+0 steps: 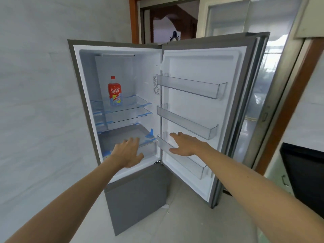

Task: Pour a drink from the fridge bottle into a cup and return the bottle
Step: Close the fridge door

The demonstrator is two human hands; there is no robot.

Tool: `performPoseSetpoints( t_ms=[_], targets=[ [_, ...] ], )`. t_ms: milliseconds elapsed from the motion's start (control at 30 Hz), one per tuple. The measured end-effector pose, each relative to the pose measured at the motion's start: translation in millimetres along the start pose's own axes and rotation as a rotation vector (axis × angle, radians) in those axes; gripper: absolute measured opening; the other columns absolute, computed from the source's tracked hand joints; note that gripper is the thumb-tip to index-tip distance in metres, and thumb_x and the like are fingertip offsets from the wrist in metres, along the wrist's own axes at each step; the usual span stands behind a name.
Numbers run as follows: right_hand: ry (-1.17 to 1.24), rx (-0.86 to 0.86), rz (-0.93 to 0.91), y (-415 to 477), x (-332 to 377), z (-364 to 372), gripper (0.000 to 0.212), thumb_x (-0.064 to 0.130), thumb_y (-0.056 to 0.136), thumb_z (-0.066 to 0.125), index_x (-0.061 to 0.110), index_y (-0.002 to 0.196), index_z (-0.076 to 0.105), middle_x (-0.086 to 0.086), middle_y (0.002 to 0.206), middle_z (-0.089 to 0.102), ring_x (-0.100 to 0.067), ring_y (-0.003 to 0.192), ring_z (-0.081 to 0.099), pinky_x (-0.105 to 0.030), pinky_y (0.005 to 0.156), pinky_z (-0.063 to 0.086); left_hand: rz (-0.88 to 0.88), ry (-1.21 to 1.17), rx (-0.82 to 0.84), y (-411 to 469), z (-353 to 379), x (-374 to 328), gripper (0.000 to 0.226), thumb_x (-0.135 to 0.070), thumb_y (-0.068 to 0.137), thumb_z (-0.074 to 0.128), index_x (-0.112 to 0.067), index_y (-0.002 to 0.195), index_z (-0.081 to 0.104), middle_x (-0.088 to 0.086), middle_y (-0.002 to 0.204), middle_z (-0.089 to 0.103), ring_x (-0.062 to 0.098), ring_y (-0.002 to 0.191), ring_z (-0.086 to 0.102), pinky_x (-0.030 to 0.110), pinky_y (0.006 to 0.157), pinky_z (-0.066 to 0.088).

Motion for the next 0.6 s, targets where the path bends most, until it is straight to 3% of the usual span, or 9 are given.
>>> performPoseSetpoints(
  t_ms=[133,267,467,600],
  targets=[
    [0.004,0.002,0.117,-30.8,-55.6,-10.3,0.076,0.051,0.098,0.048,0.022,0.157,0.008,-0.009,0.156,0.027,-0.031,0.134,0.042,-0.044,0.102,0.042,0.112,0.003,-0.017,23.5,0.3,-55.7,0.065,-0.049,0.095,0.043,-0.013,0.147,0.03,0.015,0.141,0.048,0.035,0.122,0.052,0.05,0.099,0.047],
    [0.021,-0.009,0.22,-62.1,-118.7,-17.2,0.08,0.052,0.098,0.048,0.023,0.158,0.004,-0.01,0.16,0.022,-0.031,0.138,0.039,-0.044,0.108,0.04,0.212,0.018,-0.034,52.3,-0.1,-118.6,0.067,-0.05,0.098,0.04,-0.011,0.15,0.026,0.015,0.146,0.044,0.035,0.128,0.05,0.047,0.102,0.045],
    [0.06,-0.038,0.327,-105.3,-209.5,-35.7,0.079,0.05,0.097,0.052,0.025,0.158,0.008,-0.013,0.16,0.023,-0.033,0.136,0.041,-0.047,0.109,0.04,0.325,0.0,-0.065,87.9,-9.4,-213.8,0.068,-0.05,0.099,0.04,-0.011,0.152,0.023,0.014,0.15,0.04,0.034,0.132,0.046,0.048,0.104,0.043],
    [0.088,-0.059,0.362,-121.7,-259.9,-53.9,0.073,0.046,0.098,0.052,0.024,0.156,0.013,-0.012,0.158,0.028,-0.031,0.134,0.045,-0.04,0.107,0.042,0.396,-0.015,-0.114,104.9,-25.3,-266.6,0.068,-0.05,0.098,0.041,-0.011,0.151,0.024,0.014,0.146,0.044,0.034,0.127,0.049,0.049,0.102,0.046]
  ],
)
Point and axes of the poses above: each hand's wrist, its own y-axis towards the middle knuckle, its own z-axis out of the palm, x = y × z, the point moved 5 cm from there along y, towards the middle knuckle
